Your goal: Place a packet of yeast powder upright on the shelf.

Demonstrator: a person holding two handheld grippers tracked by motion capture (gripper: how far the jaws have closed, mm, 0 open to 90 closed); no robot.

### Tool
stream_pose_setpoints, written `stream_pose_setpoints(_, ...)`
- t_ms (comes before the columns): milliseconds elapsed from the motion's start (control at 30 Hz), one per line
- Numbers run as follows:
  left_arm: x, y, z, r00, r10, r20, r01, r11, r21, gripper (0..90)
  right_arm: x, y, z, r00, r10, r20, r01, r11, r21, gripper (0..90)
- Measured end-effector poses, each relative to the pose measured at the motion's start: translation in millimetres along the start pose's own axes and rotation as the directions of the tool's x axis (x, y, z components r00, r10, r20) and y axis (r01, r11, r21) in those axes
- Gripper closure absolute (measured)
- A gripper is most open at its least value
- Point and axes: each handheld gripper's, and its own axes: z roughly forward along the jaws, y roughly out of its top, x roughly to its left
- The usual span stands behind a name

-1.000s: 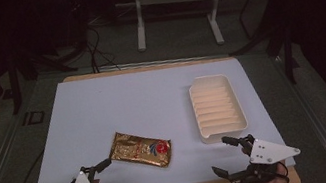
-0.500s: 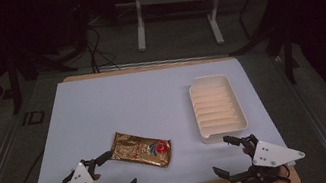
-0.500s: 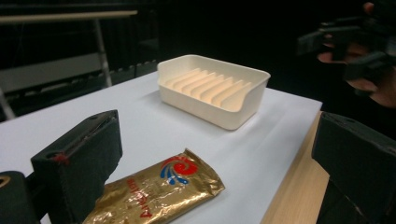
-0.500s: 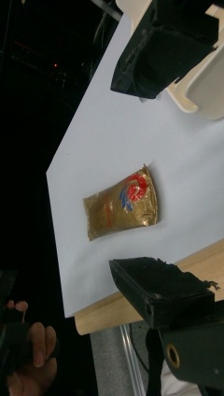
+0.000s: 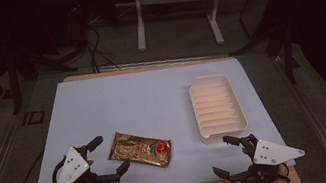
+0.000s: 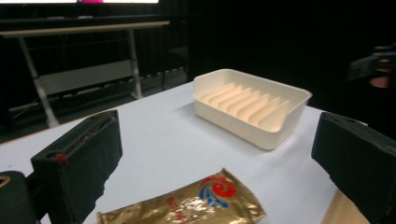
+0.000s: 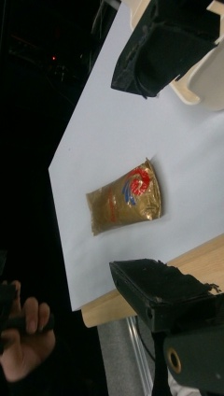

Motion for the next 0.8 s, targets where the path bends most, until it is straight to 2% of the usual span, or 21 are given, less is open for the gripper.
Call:
stream_pose_setpoints(33,5.1,-2.7,4.5,0.9997,-0.02,-0.014,0.02,0.9998,0.008,2.5,-0.1,0.1,-0.2,0.9995,-0.006,0.03,0.006,1.0,0.007,11.2)
stream_pose_setpoints(100,7.6,-6.1,7.6,0.9994,-0.019,-0.028,0.019,0.9998,0.007,2.5,-0.3,0.2,-0.7,0.9994,-0.007,0.034,0.007,1.0,0.005,11.3)
stream_pose_setpoints(133,8.9,-8.8,9.8,0.9992,-0.014,-0.037,0.015,0.9999,0.008,2.6,-0.7,0.7,-1.8,0.9981,-0.02,0.059,0.02,1.0,0.003,11.4)
stream_pose_setpoints(200,14.2,-16.7,16.8,0.9981,-0.015,-0.06,0.017,0.9992,0.035,3.6,-0.3,0.7,-2.6,0.9973,-0.027,0.068,0.027,1.0,0.0,11.3)
stream_pose_setpoints(300,24.5,-28.5,25.3,0.9952,-0.078,-0.059,0.082,0.9946,0.063,4.7,0.5,0.7,-2.7,0.9971,-0.035,0.068,0.035,0.999,0.0,11.4)
stream_pose_setpoints(367,30.1,-35.9,30.9,0.9945,-0.08,-0.067,0.087,0.9918,0.094,5.0,1.5,1.1,-2.4,0.9967,-0.042,0.069,0.042,0.999,0.001,11.6)
stream_pose_setpoints(400,33.4,-43.2,33.9,0.9928,-0.085,-0.084,0.094,0.9901,0.104,6.4,2.3,1.3,-1.9,0.9953,-0.056,0.079,0.056,0.998,0.007,11.8)
stream_pose_setpoints(433,33.4,-43.2,33.9,0.9928,-0.085,-0.084,0.094,0.9901,0.104,8.8,2.3,1.3,-1.9,0.9953,-0.056,0.079,0.056,0.998,0.007,11.8)
stream_pose_setpoints(500,35.6,-52.1,36.8,0.993,-0.063,-0.101,0.075,0.9896,0.123,10.5,2.6,1.0,-1.7,0.9944,-0.056,0.09,0.055,0.998,0.013,11.9)
stream_pose_setpoints(533,36.9,-56.2,38.1,0.9915,-0.065,-0.113,0.079,0.9888,0.127,10.8,2.6,1.0,-1.8,0.9947,-0.055,0.087,0.054,0.998,0.014,11.8)
stream_pose_setpoints(567,39.6,-59.4,39.2,0.9914,-0.072,-0.11,0.087,0.9864,0.139,14.3,2.8,0.8,-2.0,0.9946,-0.055,0.088,0.054,0.998,0.013,11.8)
stream_pose_setpoints(600,44.4,-65.2,41.8,0.9874,-0.099,-0.124,0.118,0.9805,0.158,15.0,2.9,0.9,-1.9,0.9943,-0.06,0.088,0.058,0.998,0.018,11.6)
stream_pose_setpoints(633,44.4,-65.2,41.8,0.9874,-0.099,-0.124,0.118,0.9805,0.158,15.4,3.3,1.0,-2.0,0.9942,-0.061,0.089,0.059,0.998,0.018,11.3)
stream_pose_setpoints(700,48.1,-69.6,44.9,0.9829,-0.113,-0.145,0.14,0.9724,0.187,15.5,3.7,1.1,-1.9,0.9932,-0.062,0.098,0.06,0.998,0.022,11.3)
stream_pose_setpoints(733,50.0,-71.7,46.9,0.9817,-0.12,-0.148,0.15,0.966,0.211,15.6,3.9,1.3,-1.6,0.9926,-0.062,0.104,0.06,0.998,0.027,11.2)
stream_pose_setpoints(767,51.4,-73.3,48.5,0.98,-0.13,-0.151,0.162,0.9613,0.223,16.4,3.7,0.8,-0.9,0.9929,-0.048,0.108,0.046,0.999,0.024,11.0)
stream_pose_setpoints(800,52.0,-74.5,49.5,0.979,-0.132,-0.155,0.166,0.9587,0.231,16.4,3.7,0.8,-0.9,0.9929,-0.048,0.108,0.046,0.999,0.024,11.0)
